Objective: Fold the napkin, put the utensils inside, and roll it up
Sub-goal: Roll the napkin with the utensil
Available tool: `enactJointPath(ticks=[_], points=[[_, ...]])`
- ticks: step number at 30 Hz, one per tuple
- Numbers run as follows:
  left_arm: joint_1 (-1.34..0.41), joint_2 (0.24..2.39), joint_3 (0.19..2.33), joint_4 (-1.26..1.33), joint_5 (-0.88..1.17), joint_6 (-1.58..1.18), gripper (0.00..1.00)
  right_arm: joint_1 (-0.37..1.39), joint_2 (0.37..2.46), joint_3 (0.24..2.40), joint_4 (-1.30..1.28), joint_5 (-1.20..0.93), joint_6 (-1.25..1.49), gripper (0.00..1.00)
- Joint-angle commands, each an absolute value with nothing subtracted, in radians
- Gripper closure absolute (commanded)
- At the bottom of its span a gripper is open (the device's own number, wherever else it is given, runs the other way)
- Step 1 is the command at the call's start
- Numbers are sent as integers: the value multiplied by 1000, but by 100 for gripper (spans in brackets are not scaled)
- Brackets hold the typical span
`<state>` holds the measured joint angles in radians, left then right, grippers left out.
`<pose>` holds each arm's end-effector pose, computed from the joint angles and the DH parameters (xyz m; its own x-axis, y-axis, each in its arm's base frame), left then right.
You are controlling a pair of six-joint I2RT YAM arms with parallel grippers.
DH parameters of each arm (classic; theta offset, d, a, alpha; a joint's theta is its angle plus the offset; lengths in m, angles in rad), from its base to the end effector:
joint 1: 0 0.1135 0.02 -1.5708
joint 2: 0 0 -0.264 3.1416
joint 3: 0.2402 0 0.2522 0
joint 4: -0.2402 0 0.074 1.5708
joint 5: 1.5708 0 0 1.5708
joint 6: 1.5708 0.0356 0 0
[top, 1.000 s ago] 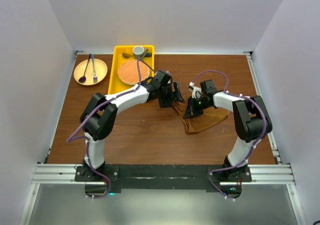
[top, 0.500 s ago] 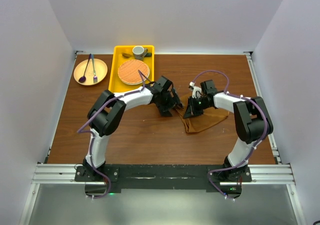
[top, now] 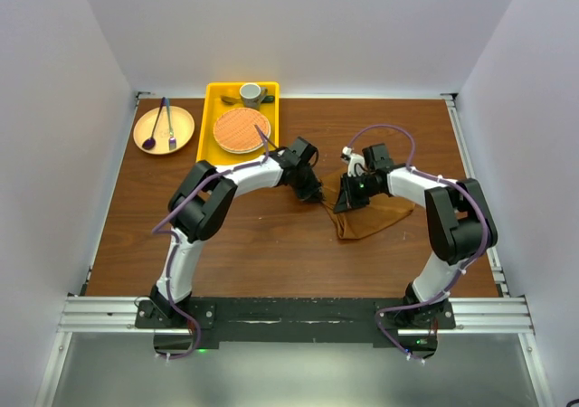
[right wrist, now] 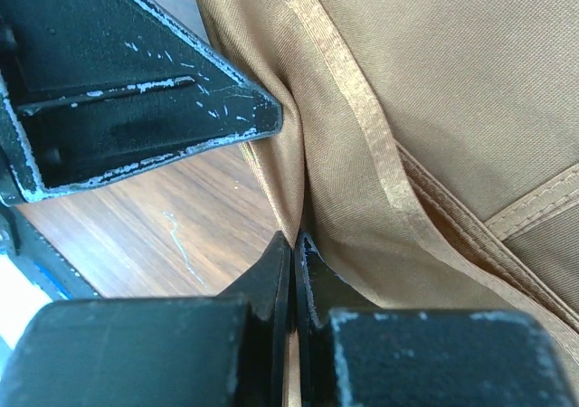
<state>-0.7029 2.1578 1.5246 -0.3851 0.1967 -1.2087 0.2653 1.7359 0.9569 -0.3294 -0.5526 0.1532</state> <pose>0.3437 -0.3003 0.1440 -0.8961 -0.4428 -0.0303 -0.3550 0.7561 -0.5497 0.3101 0.1036 0.1512 -0.9221 -0.1159 -0.3692 -0.3121 0.7869 0.5323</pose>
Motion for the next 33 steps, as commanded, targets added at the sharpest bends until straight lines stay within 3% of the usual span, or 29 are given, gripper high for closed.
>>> enactJointPath(ticks=[1,4,8,11,17,22,33], points=[[-692,2163,1562,-411,161,-1169,94,307,1687,991,-383,-456,114,85],[-692,2157,1555,-405,179,-1167,100,362,1646,1005,-409,-360,107,69],[-692,2151,1554,-388,216,-1178,100,454,1577,1023,-448,-203,101,52],[-692,2137,1545,-374,235,-1190,100,501,1529,1035,-468,-105,88,48],[-692,2126,1539,-350,281,-1232,100,618,1539,1045,-483,35,64,45],[-693,2120,1531,-347,287,-1239,100,705,1575,1025,-446,130,77,50],[-690,2105,1502,-328,291,-1247,100,801,1589,1005,-451,328,78,49]])
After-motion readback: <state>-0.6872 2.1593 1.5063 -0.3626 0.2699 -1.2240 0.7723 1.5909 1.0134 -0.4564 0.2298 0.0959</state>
